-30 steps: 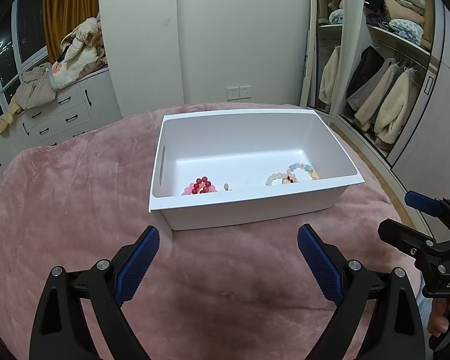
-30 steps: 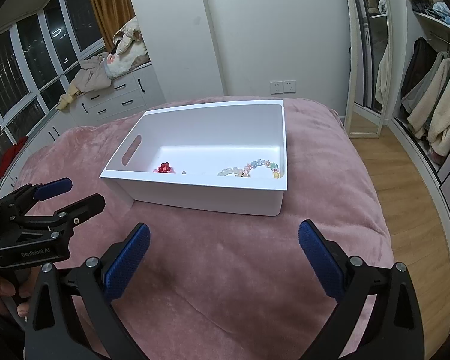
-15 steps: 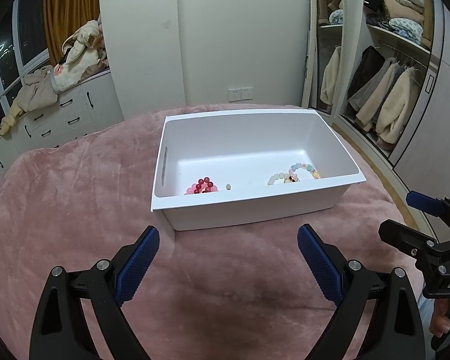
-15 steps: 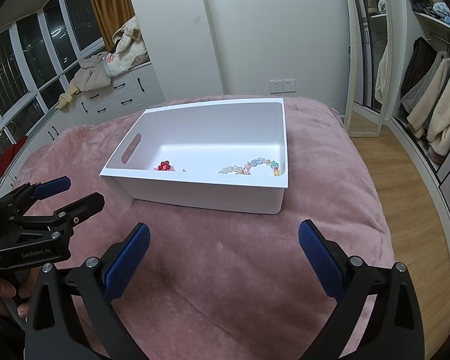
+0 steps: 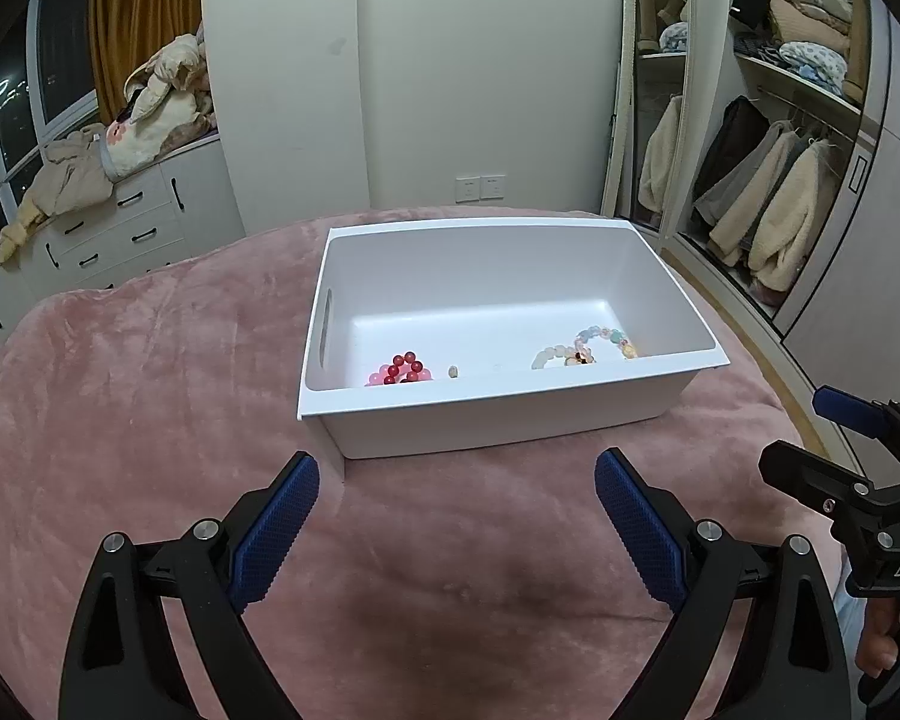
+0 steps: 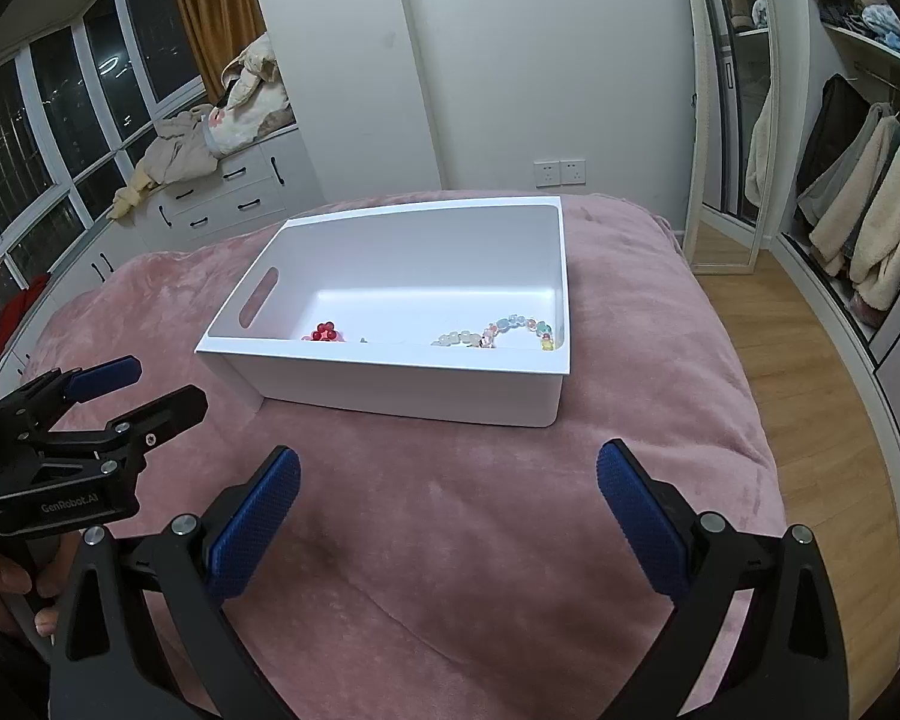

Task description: Organize jewelry

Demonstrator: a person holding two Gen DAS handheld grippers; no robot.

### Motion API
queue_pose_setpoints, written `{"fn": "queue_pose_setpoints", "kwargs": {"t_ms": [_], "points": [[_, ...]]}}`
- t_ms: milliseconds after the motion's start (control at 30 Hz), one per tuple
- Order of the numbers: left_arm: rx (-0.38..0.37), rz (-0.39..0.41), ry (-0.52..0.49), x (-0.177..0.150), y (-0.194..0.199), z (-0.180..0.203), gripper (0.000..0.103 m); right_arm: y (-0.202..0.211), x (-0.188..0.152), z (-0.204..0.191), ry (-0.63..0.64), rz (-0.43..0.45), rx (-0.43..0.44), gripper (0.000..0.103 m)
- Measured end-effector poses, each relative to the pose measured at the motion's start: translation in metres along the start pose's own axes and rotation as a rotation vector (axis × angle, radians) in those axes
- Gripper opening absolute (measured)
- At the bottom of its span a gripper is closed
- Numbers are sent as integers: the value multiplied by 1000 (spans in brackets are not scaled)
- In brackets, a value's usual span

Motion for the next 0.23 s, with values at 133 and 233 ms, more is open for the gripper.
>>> {"fn": "queue_pose_setpoints", "kwargs": {"t_ms": [133,233], "points": [[-8,-10,2,-4,-3,-1,94,0,0,0,0,-2,-1,98],[-10,-12,1,-6,-4,-1,94,0,0,0,0,0,-1,98]]}}
Point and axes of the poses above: each gripper's, at about its wrist camera, not at the fingertips, and y roughly against the way its jaws point, z to its right, x to its top, the point moved 7 cm from there along -y, roughly the way its jaws point, and after that the axes turned 6 degrees about y, right-handed, at the moved point
